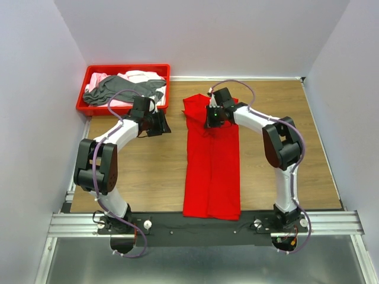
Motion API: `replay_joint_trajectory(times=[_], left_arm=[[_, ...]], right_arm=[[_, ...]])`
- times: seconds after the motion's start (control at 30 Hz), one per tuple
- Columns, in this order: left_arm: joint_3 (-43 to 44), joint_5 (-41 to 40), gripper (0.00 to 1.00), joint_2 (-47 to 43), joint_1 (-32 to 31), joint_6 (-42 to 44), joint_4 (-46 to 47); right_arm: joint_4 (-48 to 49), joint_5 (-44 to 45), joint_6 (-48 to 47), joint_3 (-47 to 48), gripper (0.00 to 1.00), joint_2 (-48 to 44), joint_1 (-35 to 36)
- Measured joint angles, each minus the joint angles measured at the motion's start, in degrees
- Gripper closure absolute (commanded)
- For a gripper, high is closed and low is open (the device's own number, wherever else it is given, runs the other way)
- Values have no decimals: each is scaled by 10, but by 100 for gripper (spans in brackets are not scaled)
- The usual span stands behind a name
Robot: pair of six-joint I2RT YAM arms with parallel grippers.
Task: Fold and stack the t-shirts
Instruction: Fold the tshirt
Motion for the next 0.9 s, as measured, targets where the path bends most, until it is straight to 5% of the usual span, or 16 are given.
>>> replay_joint_trajectory(times=[0.57, 0.9], left_arm=[[0, 0, 43, 7, -11, -7, 0], [0, 0, 43, 6, -11, -8, 0]], right_arm=[[70, -9, 57, -95, 98, -37, -32], [76, -9, 65, -103, 52, -49, -32]])
